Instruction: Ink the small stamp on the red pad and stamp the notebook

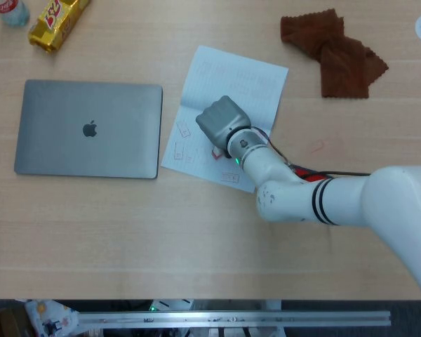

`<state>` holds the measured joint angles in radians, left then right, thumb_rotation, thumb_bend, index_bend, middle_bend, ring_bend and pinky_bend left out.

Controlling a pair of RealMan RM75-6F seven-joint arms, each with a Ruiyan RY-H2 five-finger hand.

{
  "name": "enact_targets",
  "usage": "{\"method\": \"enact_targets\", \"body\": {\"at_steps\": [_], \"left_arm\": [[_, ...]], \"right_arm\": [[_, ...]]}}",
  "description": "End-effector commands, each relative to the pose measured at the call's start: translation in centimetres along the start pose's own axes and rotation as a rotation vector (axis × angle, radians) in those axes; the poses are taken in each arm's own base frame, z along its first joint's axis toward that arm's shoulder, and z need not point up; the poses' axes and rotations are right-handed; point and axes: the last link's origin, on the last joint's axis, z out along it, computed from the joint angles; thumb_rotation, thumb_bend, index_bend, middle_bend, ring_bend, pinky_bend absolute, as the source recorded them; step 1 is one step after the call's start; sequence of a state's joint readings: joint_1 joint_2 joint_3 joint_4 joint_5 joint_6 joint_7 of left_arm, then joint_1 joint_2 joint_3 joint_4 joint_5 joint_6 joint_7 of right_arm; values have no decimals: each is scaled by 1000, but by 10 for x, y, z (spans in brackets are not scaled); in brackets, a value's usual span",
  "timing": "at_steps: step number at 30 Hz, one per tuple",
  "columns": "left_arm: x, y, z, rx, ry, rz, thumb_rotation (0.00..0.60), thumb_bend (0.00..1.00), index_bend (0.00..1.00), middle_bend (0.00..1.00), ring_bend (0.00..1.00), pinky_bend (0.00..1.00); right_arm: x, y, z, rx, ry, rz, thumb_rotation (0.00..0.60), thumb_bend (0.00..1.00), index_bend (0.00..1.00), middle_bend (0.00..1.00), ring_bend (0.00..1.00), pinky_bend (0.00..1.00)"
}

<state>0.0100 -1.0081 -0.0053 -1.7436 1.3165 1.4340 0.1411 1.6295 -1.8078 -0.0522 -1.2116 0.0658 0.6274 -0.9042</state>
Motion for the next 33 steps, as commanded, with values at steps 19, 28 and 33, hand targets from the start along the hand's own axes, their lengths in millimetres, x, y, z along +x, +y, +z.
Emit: {"method": "enact_targets", "body": {"at_steps": [19, 28, 33], "left_arm": [[-1, -2, 0, 7, -6, 1, 600, 269, 157, 19, 88, 113], [-2, -3, 0, 13, -11, 1, 600, 269, 157, 16, 87, 113], [-2, -4, 0, 17, -15, 1, 600, 268, 156, 12, 85, 113]], "right_arm": [[-4, -16, 8, -12, -14, -68, 600, 619, 794, 515, 322, 389], [-5, -20, 12, -8, -13, -76, 600, 619, 798, 516, 322, 388], [-6, -22, 14, -9, -15, -79, 600, 618, 801, 517, 322, 389]]}}
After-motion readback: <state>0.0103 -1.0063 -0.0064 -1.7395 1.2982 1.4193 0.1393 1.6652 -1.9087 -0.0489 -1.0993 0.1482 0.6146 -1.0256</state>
